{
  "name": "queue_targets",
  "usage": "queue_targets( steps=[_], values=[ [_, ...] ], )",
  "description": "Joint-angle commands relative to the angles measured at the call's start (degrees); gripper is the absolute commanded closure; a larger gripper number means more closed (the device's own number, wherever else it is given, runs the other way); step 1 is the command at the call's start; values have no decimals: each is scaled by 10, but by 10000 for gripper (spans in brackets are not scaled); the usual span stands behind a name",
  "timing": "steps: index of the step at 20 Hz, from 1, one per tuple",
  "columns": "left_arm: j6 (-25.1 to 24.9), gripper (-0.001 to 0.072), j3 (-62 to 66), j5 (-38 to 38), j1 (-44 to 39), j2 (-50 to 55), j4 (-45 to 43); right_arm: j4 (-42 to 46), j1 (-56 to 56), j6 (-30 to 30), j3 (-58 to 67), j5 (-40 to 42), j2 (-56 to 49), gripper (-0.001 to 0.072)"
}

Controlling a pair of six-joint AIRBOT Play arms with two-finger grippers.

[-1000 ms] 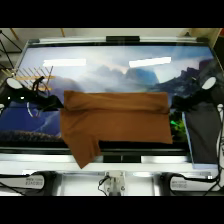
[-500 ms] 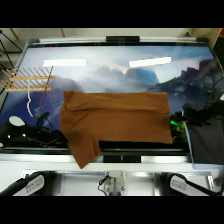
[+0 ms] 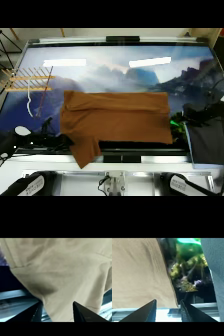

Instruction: Fold the shirts.

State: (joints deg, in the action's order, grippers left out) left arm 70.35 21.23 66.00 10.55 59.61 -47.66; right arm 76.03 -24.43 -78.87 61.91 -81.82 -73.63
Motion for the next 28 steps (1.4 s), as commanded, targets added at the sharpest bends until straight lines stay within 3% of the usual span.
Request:
queue_targets(
  steps=[1, 2, 4, 5, 7, 13, 20, 27, 28],
  values=[
    [21, 268, -19, -52, -37, -1, 3, 0, 0, 0, 0, 2, 0, 284],
    [24, 280, -19, -56, -39, -1, 4, 0, 0, 0, 0, 1, 0, 284],
    [23, 572, -19, -54, -39, -1, 4, -1, 0, 1, -6, 1, 2, 285],
    [15, 671, -19, -50, -39, -1, 4, -1, 4, 5, -23, 4, 9, 284],
    [-8, 678, -17, -34, -37, -1, 3, -10, 21, 27, -82, 15, 33, 242],
    [-9, 678, -17, -27, -37, -2, 3, -14, 17, 45, -207, 63, 50, 242],
    [-9, 678, -17, -28, -37, -2, 4, 19, 18, 27, -222, 107, 41, 242],
    [-9, 679, -16, -28, -37, -2, 4, -53, 19, 29, -222, 116, -14, 245],
    [-9, 678, -16, -28, -37, -2, 3, -56, 19, 29, -222, 115, -19, 281]
  ],
)
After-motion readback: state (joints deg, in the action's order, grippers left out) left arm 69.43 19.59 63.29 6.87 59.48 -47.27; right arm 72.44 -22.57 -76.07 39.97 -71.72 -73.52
